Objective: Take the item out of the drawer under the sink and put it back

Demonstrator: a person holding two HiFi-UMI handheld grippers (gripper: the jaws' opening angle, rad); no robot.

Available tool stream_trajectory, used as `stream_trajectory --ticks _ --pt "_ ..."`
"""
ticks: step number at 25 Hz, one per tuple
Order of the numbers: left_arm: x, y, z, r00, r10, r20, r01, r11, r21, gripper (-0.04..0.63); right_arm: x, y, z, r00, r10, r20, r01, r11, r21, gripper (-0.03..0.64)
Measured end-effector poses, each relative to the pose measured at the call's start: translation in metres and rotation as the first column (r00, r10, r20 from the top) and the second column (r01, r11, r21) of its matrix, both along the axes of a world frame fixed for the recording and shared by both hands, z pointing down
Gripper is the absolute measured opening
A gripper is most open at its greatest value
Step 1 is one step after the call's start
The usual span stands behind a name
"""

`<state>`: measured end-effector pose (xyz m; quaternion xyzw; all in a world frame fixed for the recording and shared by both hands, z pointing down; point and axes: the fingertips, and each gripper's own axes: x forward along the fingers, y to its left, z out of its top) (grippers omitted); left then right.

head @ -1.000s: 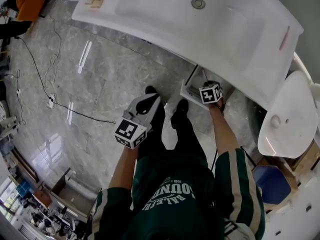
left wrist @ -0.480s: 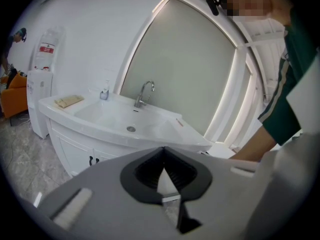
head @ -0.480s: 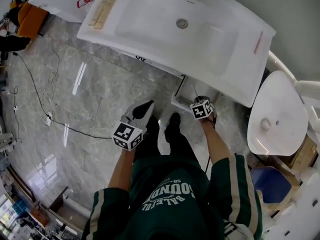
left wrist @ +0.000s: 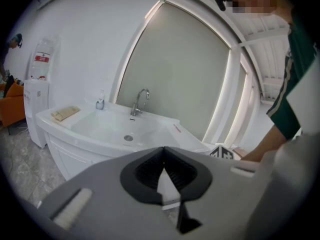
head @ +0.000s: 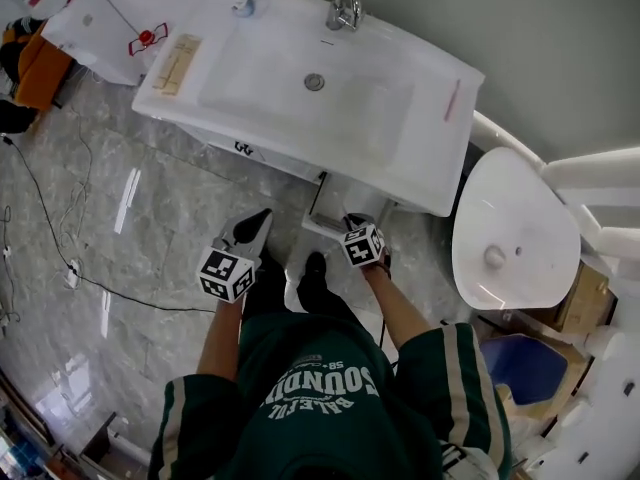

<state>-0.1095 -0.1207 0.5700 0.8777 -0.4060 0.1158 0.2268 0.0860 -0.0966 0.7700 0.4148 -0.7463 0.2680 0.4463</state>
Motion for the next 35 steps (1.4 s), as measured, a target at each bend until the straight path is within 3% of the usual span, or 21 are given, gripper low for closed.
stream_trajectory --ticks 5,10,14,20,27,35 --pt "0.007 -0.01 -0.021 1.0 -0.013 -0.006 0.014 0.999 0.045 0.049 -0.006 -0.011 -0.063 0.997 -0.021 0.074 0.011 0.991 0.132 0.048" --pt "0.014 -0.019 -0.046 1.0 -0.007 -0.005 0.008 0.995 0.104 0.049 -0.014 -0.032 -0.128 0.992 -0.062 0.113 0.027 0.958 0.284 0.048" --pt "0.019 -0.026 -0.07 1.0 0.0 -0.001 0.0 0.988 0.153 0.049 -0.011 -0.055 -0.188 0.986 -0.077 0.147 0.011 0.915 0.404 0.048" --pt "0.019 -0.037 -0.107 1.0 -0.002 0.004 0.001 0.973 0.232 0.049 -0.008 -0.078 -0.286 0.978 -0.102 0.18 -0.018 0.825 0.565 0.048" --pt "0.016 -0.044 -0.133 1.0 0.0 0.015 -0.004 0.958 0.288 0.049 -0.005 -0.082 -0.351 0.965 -0.117 0.234 -0.071 0.745 0.663 0.048" --pt "0.008 -0.045 -0.141 1.0 -0.017 0.006 0.015 0.954 0.299 0.049 0.0 -0.08 -0.356 0.964 -0.104 0.243 -0.089 0.738 0.668 0.048"
